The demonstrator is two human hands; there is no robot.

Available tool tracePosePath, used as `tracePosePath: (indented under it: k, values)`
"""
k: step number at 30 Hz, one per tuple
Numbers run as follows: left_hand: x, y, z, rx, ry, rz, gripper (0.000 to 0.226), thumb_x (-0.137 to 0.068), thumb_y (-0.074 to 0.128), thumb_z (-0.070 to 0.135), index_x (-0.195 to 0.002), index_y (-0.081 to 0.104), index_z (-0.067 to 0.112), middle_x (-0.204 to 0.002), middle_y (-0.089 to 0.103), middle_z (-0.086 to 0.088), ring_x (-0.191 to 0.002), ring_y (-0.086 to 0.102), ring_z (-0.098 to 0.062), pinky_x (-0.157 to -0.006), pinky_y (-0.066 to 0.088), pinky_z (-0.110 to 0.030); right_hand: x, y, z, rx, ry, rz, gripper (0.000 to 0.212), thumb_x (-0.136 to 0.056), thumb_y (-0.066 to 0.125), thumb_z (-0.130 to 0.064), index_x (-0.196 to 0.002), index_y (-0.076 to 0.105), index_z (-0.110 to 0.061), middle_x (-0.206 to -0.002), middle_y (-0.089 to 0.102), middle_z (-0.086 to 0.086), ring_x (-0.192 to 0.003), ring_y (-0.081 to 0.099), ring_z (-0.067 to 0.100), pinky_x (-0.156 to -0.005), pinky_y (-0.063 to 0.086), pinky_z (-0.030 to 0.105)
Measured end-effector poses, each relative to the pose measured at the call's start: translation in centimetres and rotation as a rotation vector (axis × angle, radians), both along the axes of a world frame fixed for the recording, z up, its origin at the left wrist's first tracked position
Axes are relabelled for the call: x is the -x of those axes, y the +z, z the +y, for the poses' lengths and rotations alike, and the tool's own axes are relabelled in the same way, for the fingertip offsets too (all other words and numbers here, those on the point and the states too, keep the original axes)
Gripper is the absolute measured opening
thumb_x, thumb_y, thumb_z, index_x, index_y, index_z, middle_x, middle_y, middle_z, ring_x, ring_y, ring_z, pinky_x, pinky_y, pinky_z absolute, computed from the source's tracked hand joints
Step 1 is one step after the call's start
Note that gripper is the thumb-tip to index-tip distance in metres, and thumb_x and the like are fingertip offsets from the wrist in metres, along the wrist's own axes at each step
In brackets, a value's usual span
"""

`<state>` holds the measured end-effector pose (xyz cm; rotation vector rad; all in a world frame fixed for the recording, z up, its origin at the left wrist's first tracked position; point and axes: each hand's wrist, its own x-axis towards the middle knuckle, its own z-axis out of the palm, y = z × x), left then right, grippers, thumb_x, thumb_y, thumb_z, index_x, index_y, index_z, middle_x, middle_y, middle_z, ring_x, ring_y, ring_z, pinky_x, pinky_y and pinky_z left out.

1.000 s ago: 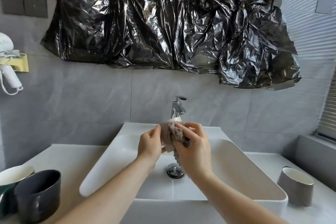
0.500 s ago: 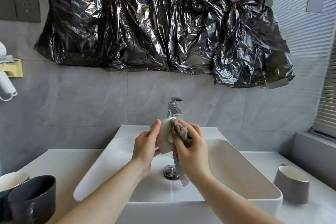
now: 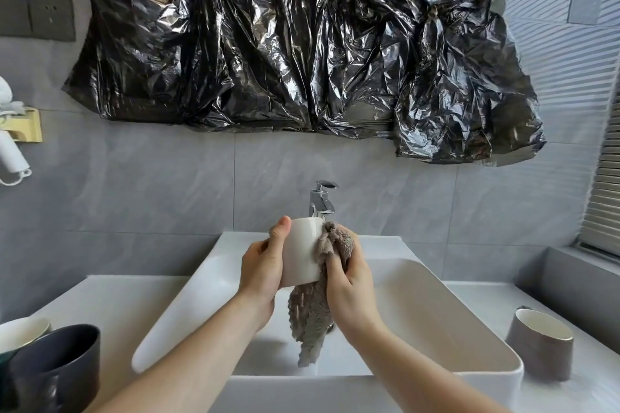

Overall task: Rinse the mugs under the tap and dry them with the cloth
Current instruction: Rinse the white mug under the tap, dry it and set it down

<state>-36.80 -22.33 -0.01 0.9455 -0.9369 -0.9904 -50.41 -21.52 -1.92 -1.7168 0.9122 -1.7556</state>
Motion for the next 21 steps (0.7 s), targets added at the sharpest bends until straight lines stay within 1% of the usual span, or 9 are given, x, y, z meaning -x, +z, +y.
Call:
tracePosePath:
  k: [2, 5, 7, 9, 11, 14, 16, 18, 21]
  values:
    - [0.1, 0.2, 0.0, 0.046, 0.001, -0.058, 0.094, -0.067, 0.063, 0.085, -0.102, 0.073, -0.002, -0.103, 0.077, -0.021, -0.099, 0.075, -0.037, -0.093, 0.058, -0.055, -0.1, 0.1, 0.1, 0.053, 0.002, 0.004, 0.039, -0.102, 0.048, -0.027, -0.126, 0.055, -0.057, -0.125, 0.068, -0.026, -0.123, 0.060, -0.006, -0.097, 0.043, 0.007]
    - [0.5, -0.2, 0.1, 0.126, 0.086, -0.185, 0.101, -0.077, 0.048, 0.085, -0.110, 0.065, -0.008, -0.112, 0.069, -0.032, -0.107, 0.071, -0.038, -0.094, 0.058, -0.053, -0.1, -0.2, -0.1, 0.160, -0.021, 0.070, 0.039, -0.101, 0.054, -0.023, -0.134, 0.057, -0.044, -0.132, 0.063, -0.021, -0.131, 0.057, 0.004, -0.105, 0.045, 0.017]
    - [0.8, -0.5, 0.1, 0.154, 0.105, -0.240, 0.104, -0.077, 0.046, 0.087, -0.115, 0.063, -0.008, -0.116, 0.067, -0.031, -0.116, 0.066, -0.039, -0.102, 0.053, -0.056, 0.0, -0.4, -0.3, 0.244, -0.065, 0.144, 0.043, -0.097, 0.061, -0.013, -0.133, 0.061, -0.036, -0.131, 0.061, -0.018, -0.128, 0.059, 0.006, -0.103, 0.047, 0.019]
    - [1.0, -0.6, 0.3, 0.174, 0.040, -0.210, 0.089, -0.082, 0.057, 0.082, -0.104, 0.070, -0.003, -0.108, 0.074, -0.027, -0.106, 0.073, -0.030, -0.093, 0.059, -0.054, 0.0, -0.4, -0.6, 0.299, -0.086, 0.191, 0.050, -0.092, 0.061, -0.004, -0.134, 0.062, -0.031, -0.135, 0.060, -0.016, -0.129, 0.058, 0.006, -0.105, 0.047, 0.020]
    - [1.0, -0.3, 0.7, 0.131, -0.109, -0.075, 0.069, -0.081, 0.070, 0.070, -0.099, 0.076, 0.004, -0.103, 0.078, -0.021, -0.100, 0.076, -0.027, -0.080, 0.065, -0.048, 0.0, -0.2, -0.5, 0.340, -0.068, 0.229, 0.057, -0.087, 0.056, -0.004, -0.137, 0.062, -0.033, -0.142, 0.057, -0.016, -0.134, 0.056, 0.006, -0.106, 0.047, 0.019]
    - [0.6, 0.0, 1.1, 0.042, -0.208, 0.112, 0.072, -0.071, 0.081, 0.060, -0.118, 0.075, 0.007, -0.115, 0.077, -0.017, -0.110, 0.075, -0.031, -0.088, 0.063, -0.047, -0.2, -0.1, -0.2, 0.372, -0.050, 0.240, 0.056, -0.091, 0.053, -0.011, -0.140, 0.061, -0.036, -0.147, 0.056, -0.016, -0.141, 0.052, 0.009, -0.109, 0.044, 0.020]
    - [0.5, 0.3, 1.1, 0.042, -0.195, 0.140, 0.075, -0.072, 0.085, 0.059, -0.122, 0.073, 0.004, -0.119, 0.076, -0.019, -0.114, 0.072, -0.035, -0.101, 0.057, -0.053, -0.3, 0.0, -0.1, 0.313, -0.043, 0.180, 0.056, -0.091, 0.050, -0.011, -0.138, 0.061, -0.041, -0.143, 0.059, -0.020, -0.139, 0.053, 0.006, -0.109, 0.042, 0.017]
    - [0.6, 0.4, 1.1, 0.051, -0.168, 0.120, 0.078, -0.069, 0.083, 0.060, -0.121, 0.073, 0.003, -0.118, 0.075, -0.021, -0.116, 0.070, -0.039, -0.105, 0.053, -0.056, -0.4, 0.1, 0.0, 0.154, -0.009, 0.070, 0.056, -0.094, 0.046, -0.014, -0.131, 0.059, -0.053, -0.132, 0.066, -0.026, -0.129, 0.058, -0.002, -0.101, 0.044, 0.009]
    - [0.8, 0.3, 1.0, 0.067, -0.115, 0.075, 0.081, -0.058, 0.081, 0.065, -0.113, 0.075, 0.005, -0.108, 0.079, -0.016, -0.106, 0.074, -0.036, -0.093, 0.058, -0.049, -0.5, 0.0, 0.0, 0.022, 0.038, 0.002, 0.050, -0.097, 0.041, -0.022, -0.119, 0.057, -0.064, -0.119, 0.070, -0.028, -0.115, 0.063, -0.007, -0.089, 0.045, 0.004]
